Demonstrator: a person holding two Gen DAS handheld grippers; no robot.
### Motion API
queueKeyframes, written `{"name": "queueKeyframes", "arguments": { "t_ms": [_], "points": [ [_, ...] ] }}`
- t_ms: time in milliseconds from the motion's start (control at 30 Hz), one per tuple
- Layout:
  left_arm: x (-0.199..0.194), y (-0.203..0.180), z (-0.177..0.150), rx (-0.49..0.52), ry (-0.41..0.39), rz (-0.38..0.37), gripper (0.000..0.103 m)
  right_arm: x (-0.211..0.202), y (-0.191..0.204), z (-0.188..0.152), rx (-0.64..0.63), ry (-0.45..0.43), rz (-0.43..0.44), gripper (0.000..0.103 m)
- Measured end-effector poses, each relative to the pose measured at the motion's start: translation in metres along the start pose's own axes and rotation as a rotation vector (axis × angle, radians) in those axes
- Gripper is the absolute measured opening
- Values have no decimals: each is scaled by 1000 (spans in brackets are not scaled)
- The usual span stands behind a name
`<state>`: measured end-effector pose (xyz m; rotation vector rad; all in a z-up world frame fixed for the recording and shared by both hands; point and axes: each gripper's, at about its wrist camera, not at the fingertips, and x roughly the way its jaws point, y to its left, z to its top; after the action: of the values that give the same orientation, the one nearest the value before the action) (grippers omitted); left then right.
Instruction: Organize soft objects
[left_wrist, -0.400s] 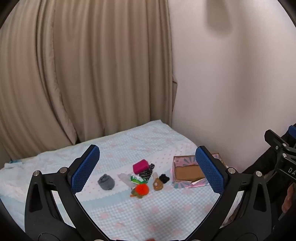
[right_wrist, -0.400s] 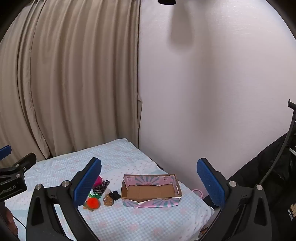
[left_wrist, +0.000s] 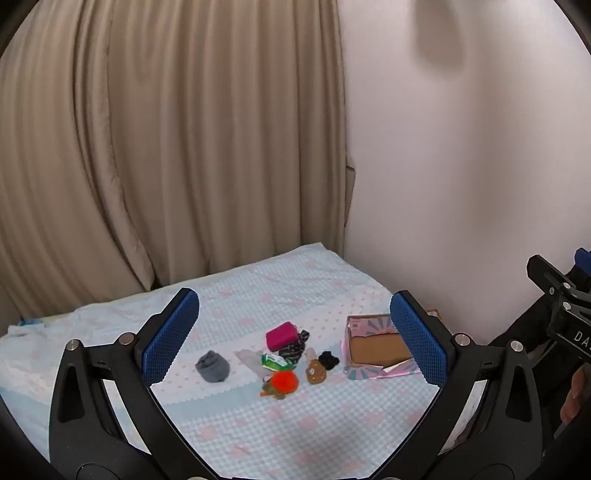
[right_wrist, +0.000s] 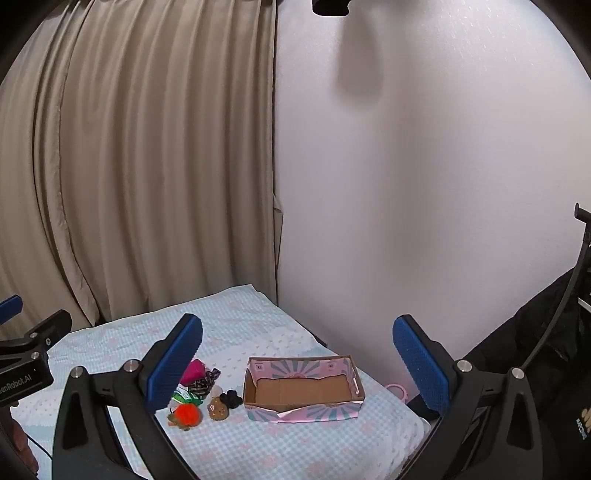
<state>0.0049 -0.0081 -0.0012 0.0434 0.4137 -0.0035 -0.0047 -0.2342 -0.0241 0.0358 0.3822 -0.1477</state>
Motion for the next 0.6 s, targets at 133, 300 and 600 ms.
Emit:
{"name": "queueKeyframes", "arguments": {
  "t_ms": [133,300,600],
  "points": [
    [1,-6,-2,-3,-5,2,103,2,0,1,0,-10,5,103],
    [-4,7,-1,-12,-11,-4,103,0,-3,0,7,-17,17,103],
    [-3,7,0,-23,-7,-1,103,4,-2,1,2,-25,32,103]
  ]
}}
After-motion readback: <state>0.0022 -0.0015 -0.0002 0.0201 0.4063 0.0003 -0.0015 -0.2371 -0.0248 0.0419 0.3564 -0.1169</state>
